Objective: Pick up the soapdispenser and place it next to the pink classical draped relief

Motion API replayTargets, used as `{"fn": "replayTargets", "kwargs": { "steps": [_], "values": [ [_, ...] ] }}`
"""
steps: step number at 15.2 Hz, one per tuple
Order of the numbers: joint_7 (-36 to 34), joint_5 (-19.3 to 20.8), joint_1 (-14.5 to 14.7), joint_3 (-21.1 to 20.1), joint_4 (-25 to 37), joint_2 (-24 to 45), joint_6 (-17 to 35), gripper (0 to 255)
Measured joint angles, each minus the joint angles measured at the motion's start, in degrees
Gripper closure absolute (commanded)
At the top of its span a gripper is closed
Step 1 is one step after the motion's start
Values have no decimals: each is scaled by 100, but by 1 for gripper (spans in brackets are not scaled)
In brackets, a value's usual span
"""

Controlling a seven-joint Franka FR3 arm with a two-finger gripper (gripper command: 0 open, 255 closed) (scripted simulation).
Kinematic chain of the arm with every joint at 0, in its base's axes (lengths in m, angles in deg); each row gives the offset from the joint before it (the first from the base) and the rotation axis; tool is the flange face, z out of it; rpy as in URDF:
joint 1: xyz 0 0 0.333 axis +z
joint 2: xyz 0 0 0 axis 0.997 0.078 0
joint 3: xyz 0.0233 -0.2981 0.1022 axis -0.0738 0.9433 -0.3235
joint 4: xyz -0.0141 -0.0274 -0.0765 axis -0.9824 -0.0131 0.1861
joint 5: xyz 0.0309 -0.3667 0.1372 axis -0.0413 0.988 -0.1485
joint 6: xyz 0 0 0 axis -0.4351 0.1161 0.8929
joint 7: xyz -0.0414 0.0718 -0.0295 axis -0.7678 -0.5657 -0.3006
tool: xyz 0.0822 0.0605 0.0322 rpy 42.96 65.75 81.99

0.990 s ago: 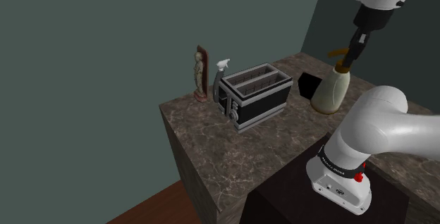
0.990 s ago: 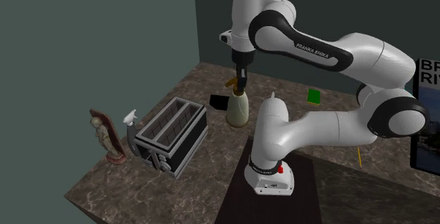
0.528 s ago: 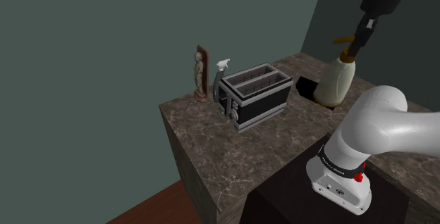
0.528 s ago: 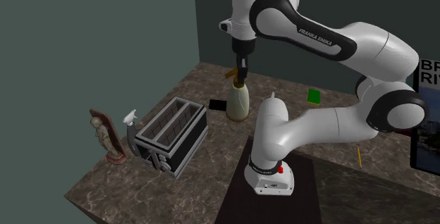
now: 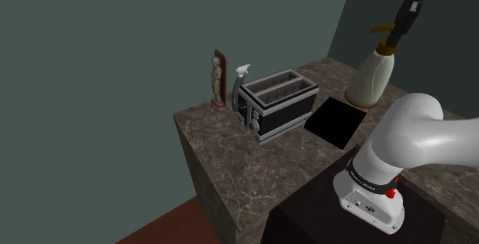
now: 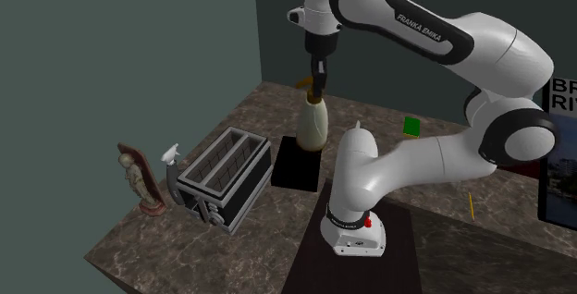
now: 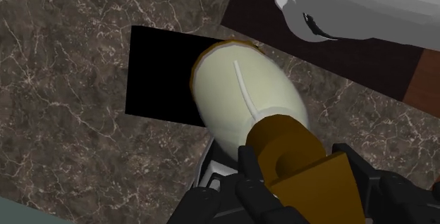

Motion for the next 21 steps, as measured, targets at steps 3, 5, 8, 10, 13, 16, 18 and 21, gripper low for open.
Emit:
{"fn": "replayTargets", "kwargs": {
  "steps": [3, 5, 8, 10, 13, 16, 18, 21],
  "values": [
    [21, -31, 17, -32, 276, 147, -128, 255],
    [33, -57, 26, -62, 480, 250, -231, 255],
    [69, -78, 42, -86, 813, 423, -388, 255],
    [82, -96, 59, -98, 1029, 569, -457, 255],
    [115, -117, 69, -127, 1358, 728, -626, 255],
    [167, -122, 87, -134, 1746, 935, -802, 255],
    [171, -149, 95, -160, 1955, 1059, -891, 255],
    [208, -169, 109, -182, 2353, 1278, -1071, 255]
  ]
}}
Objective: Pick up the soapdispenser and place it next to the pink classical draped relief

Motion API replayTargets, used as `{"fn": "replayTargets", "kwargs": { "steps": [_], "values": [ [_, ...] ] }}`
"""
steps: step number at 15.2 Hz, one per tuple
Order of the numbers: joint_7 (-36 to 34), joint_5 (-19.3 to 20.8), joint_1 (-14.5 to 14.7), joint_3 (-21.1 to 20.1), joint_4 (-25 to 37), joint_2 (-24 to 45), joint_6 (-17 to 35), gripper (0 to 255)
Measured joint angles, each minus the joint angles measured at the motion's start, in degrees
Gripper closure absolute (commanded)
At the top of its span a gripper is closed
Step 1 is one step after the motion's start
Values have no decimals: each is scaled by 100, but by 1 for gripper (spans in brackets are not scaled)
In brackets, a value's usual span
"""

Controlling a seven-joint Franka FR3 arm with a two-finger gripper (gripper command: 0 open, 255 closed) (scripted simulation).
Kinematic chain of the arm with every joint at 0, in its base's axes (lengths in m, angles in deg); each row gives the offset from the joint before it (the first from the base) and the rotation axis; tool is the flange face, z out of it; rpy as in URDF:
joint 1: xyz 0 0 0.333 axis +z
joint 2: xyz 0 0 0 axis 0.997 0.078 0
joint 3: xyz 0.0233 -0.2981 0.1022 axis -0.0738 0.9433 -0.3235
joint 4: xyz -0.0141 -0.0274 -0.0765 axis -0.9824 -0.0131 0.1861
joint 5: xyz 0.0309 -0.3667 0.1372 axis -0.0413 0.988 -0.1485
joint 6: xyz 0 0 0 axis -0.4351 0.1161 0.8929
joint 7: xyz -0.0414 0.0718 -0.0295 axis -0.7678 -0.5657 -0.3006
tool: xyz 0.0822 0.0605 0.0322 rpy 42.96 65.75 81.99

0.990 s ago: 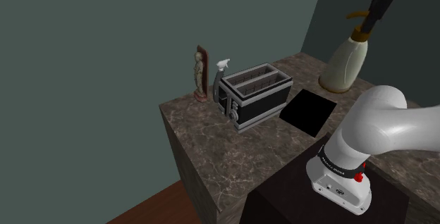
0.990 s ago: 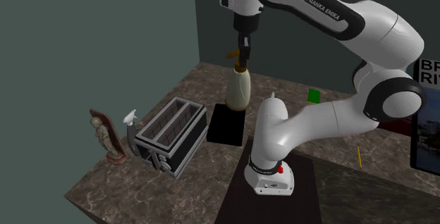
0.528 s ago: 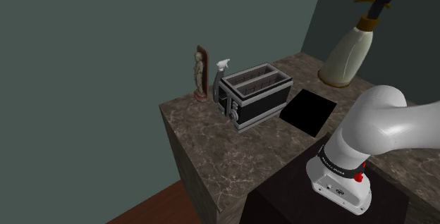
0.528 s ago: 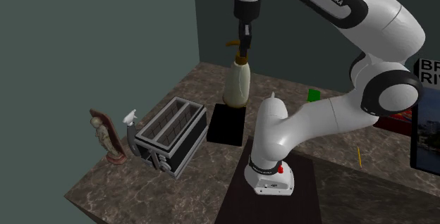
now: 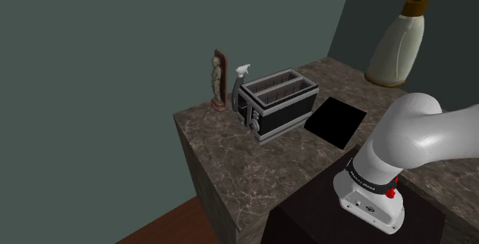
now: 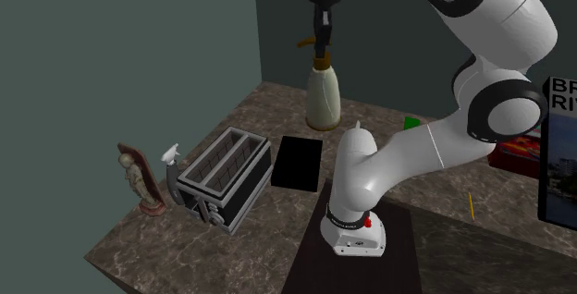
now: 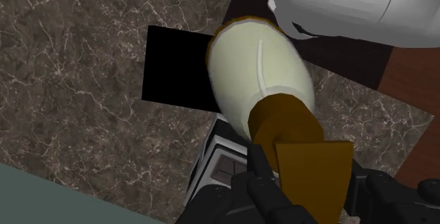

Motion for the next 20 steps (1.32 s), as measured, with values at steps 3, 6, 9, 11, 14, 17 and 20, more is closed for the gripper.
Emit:
{"fn": "replayTargets", "kwargs": {
  "steps": [3, 6, 9, 11, 14, 17, 20],
  "values": [
    [44, -4, 13, -6, 350, 187, -159, 255],
    [86, -13, 25, -16, 732, 397, -330, 255],
    [-43, -150, 20, -138, 916, 594, -347, 255],
    [-238, -319, 16, -281, 946, 779, -228, 255],
    [-570, -586, 12, -531, 959, 1061, -9, 255],
    [-926, -851, 10, -826, 1129, 1401, 125, 255],
    [-1231, -1046, 16, -1075, 1314, 1753, 267, 255]
  ]
}}
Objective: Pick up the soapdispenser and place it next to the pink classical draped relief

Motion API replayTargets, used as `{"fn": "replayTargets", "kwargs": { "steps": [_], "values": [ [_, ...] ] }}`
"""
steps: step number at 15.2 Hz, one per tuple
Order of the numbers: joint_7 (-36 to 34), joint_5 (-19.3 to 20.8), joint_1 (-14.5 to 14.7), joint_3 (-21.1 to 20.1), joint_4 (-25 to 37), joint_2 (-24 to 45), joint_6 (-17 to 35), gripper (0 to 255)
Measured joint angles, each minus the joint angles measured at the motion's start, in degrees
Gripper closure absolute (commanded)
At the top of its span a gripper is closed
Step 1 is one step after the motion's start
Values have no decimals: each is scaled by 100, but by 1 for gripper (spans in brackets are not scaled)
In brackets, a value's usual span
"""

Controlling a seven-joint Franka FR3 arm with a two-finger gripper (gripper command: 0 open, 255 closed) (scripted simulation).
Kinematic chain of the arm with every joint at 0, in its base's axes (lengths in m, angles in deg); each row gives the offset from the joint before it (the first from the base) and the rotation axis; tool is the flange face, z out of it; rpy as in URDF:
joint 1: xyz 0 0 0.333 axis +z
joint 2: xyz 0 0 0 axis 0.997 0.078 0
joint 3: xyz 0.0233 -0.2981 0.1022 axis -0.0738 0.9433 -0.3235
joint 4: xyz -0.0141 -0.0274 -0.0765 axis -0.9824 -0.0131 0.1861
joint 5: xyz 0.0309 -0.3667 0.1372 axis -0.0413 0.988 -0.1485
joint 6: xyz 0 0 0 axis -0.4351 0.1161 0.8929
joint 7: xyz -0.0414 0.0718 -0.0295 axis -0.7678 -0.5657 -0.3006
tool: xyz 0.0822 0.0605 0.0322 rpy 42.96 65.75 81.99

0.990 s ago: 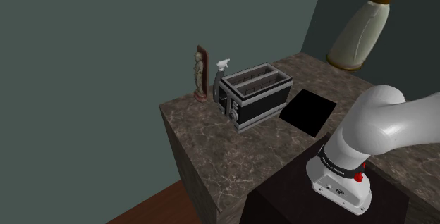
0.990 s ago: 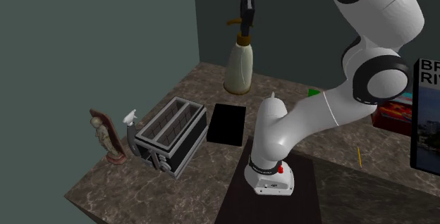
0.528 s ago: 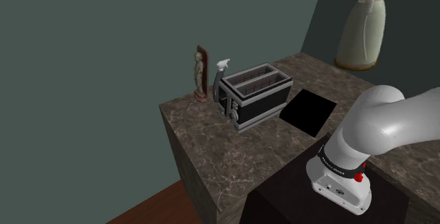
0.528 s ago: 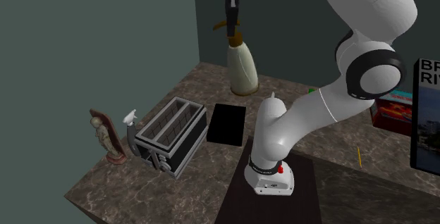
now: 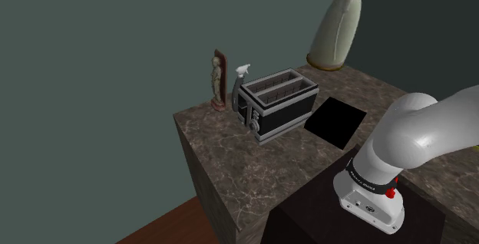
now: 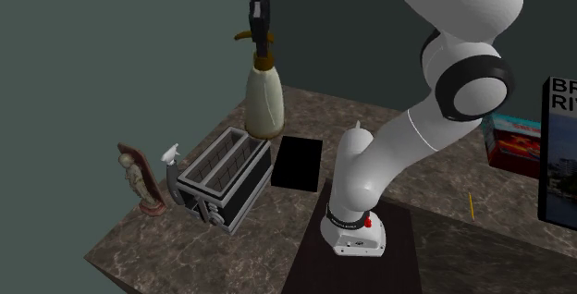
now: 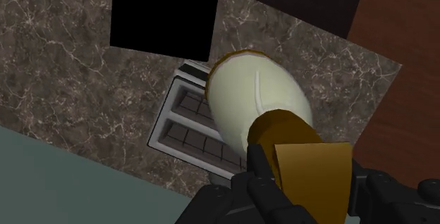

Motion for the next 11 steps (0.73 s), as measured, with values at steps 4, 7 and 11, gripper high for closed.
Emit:
{"fn": "replayTargets", "kwargs": {
  "steps": [4, 7, 11],
  "values": [
    [-460, -233, 17, -380, 387, 597, 189, 255],
    [-771, -334, 33, -637, 727, 1087, 332, 255],
    [-1212, -388, 75, -1003, 1424, 1815, 349, 255]
  ]
}}
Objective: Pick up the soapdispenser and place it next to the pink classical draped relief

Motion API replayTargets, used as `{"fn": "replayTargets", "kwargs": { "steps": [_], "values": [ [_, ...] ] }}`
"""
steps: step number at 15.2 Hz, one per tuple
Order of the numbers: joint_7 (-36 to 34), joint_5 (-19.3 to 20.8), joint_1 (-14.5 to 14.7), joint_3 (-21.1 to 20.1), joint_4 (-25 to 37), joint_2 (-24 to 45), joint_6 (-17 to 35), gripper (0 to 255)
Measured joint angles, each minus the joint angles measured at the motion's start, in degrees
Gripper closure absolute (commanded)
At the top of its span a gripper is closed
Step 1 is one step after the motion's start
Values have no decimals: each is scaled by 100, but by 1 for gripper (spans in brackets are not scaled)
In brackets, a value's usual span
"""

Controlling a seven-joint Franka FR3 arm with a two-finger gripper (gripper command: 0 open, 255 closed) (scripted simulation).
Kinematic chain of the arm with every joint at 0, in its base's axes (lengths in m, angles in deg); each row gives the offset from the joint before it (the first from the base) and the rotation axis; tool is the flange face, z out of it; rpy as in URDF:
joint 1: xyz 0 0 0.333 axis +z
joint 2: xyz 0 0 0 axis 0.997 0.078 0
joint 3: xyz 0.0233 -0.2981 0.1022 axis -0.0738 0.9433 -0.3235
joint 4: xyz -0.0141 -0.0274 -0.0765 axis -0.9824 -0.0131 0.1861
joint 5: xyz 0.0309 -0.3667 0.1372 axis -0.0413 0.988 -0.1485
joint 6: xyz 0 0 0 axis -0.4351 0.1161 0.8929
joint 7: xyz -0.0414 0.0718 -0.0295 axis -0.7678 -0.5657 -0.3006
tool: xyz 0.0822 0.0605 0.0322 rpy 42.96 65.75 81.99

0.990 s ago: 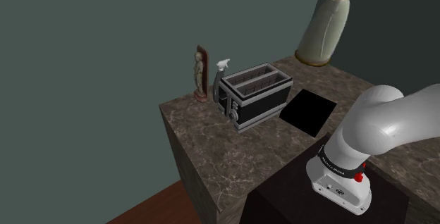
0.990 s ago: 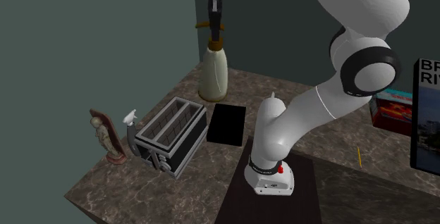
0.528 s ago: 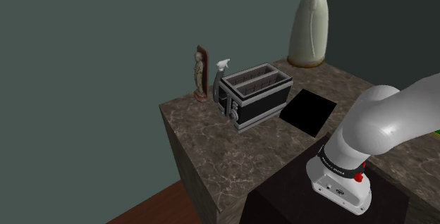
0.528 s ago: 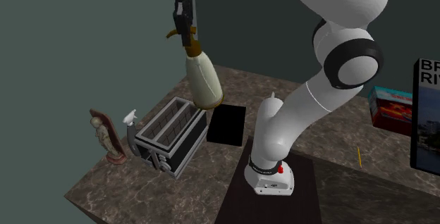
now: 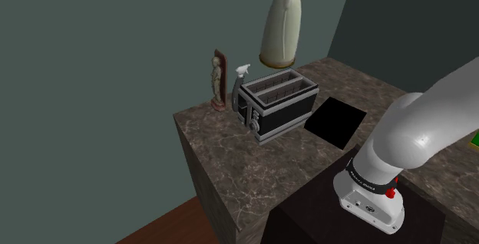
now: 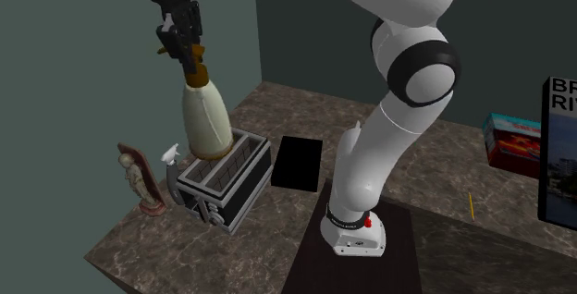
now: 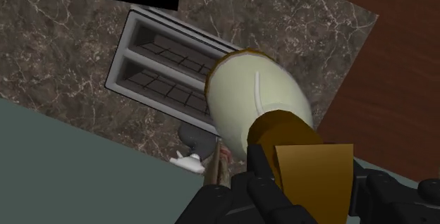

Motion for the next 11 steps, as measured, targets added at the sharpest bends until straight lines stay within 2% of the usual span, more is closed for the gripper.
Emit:
{"fn": "replayTargets", "kwargs": {
  "steps": [3, 7, 10, 11],
  "values": [
    [-307, 39, 51, -252, 463, 559, 77, 255],
    [-780, 218, 200, -628, 1426, 1462, -27, 255],
    [-1152, 531, 448, -918, 2519, 2362, -286, 255],
    [-1293, 719, 616, -1027, 3133, 2789, -502, 255]
  ]
}}
